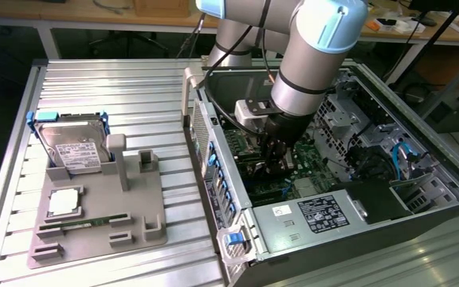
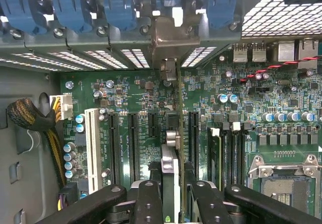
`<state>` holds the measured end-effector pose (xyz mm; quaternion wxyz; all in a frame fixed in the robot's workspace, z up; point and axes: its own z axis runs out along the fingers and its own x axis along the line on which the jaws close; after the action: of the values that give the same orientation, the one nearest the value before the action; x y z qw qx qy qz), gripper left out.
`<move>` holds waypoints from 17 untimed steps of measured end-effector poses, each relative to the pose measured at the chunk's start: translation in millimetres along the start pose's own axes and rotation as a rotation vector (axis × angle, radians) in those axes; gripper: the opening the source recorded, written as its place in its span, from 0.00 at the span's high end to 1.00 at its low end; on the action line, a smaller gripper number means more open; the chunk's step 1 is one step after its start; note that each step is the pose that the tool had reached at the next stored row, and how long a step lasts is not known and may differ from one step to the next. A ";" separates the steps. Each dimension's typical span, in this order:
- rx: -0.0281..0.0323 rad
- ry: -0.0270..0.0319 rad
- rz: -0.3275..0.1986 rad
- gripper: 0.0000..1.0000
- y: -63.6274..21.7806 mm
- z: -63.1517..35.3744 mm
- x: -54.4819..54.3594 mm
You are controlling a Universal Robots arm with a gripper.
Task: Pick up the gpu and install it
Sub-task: 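Insert the gpu into the slot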
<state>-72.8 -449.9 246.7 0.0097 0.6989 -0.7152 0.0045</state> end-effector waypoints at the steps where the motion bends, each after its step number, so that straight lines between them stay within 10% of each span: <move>1: 0.0000 0.0000 0.000 0.73 0.0 0.0 0.0; 17: -0.0004 0.0006 0.000 0.73 4.7 0.7 0.2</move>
<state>-77.5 -449.9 246.1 0.0100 0.6989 -0.7151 0.0046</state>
